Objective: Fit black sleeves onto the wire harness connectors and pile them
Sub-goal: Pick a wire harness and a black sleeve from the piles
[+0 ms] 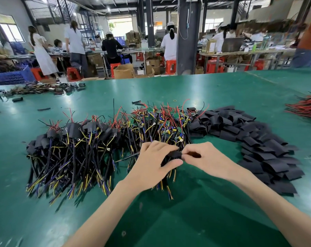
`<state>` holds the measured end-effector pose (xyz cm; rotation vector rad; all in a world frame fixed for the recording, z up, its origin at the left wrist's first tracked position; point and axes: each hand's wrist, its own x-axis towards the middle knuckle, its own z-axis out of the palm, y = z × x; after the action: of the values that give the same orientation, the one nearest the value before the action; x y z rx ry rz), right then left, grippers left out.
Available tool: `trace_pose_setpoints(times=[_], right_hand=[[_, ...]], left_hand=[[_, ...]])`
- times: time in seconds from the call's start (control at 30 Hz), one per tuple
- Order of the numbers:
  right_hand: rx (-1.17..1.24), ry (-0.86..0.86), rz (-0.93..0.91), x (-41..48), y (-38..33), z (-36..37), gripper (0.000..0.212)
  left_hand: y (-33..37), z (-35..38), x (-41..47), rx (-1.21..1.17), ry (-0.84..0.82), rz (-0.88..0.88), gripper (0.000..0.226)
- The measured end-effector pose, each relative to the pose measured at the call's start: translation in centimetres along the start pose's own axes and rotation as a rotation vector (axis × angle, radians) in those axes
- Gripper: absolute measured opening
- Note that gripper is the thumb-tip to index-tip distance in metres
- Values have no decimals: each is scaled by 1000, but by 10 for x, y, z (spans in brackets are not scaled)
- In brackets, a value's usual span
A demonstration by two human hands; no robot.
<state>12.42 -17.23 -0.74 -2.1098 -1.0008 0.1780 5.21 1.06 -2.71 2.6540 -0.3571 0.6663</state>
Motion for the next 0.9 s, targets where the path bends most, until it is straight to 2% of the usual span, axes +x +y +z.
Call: trace_pose_setpoints(times=[0.3, 0.5, 0.57, 0.73, 0.9], right_hand=[[-67, 21, -183, -1, 1, 3, 12], [-155, 52, -208, -1, -1, 5, 14], [-176, 91, -215, -1, -3, 6, 13], [-131, 126, -209, 0, -6, 3, 12], [-140, 179, -225, 1, -6, 0, 10]], left_hand=[[4, -1, 1, -2, -112, 5, 32], [5, -1, 2, 220, -162, 29, 41], [6, -1, 1, 186, -156, 25, 48], [3, 0, 1, 79, -149, 20, 46], [-2, 0, 4, -24, -139, -22, 31]])
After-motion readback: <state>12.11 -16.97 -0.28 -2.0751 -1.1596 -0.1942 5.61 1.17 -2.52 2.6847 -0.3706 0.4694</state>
